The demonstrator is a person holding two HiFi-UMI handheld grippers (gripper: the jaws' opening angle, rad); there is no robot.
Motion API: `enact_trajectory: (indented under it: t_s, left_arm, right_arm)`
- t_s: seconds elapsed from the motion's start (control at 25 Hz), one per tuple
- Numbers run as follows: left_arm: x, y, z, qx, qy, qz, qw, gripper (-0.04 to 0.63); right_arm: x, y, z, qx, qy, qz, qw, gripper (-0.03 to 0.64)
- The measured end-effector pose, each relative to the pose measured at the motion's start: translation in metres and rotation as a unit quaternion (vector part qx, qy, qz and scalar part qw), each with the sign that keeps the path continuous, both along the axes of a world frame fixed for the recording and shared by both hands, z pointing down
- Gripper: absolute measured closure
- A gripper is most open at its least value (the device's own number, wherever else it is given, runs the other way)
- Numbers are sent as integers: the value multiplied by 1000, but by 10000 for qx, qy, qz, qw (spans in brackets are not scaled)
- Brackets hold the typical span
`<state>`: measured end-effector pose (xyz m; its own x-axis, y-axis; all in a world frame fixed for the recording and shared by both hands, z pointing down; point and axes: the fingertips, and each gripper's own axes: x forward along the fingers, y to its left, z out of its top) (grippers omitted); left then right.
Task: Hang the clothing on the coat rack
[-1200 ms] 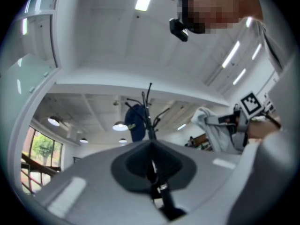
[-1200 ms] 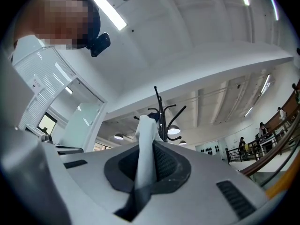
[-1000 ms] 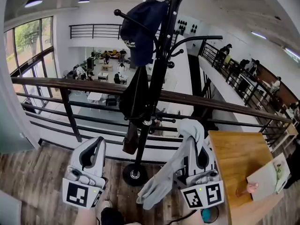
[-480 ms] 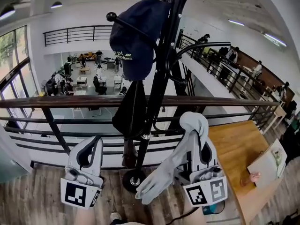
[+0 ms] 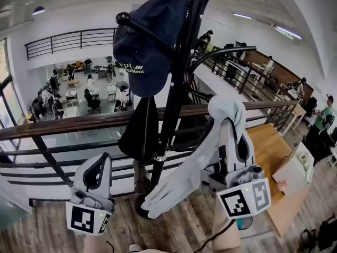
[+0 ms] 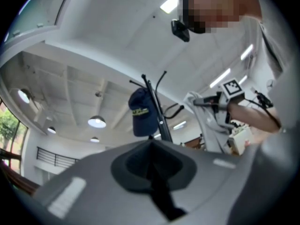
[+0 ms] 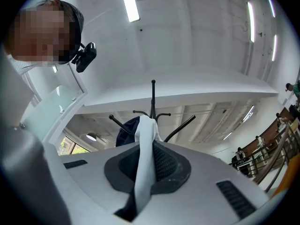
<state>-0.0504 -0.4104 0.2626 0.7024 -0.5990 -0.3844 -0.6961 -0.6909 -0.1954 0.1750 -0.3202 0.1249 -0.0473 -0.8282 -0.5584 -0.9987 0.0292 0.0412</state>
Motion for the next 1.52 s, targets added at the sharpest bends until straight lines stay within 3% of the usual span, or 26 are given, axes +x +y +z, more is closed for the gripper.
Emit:
enact_trajectory:
  t_s: [0.24, 0.76, 1.52]
  left_arm:
    - [-9, -21, 10, -68, 36, 123, 9999, 591]
    - [-9, -44, 18, -150, 83, 363, 9992, 591]
    - [-40, -47, 23, -180, 117, 284, 9994, 591]
  right_arm:
    - [-5, -25, -13, -196, 116, 227, 9995, 609]
    - [-13, -56, 15, -725, 256, 477, 9959, 609]
    - [-11, -85, 49, -1112, 14, 729, 9911, 607]
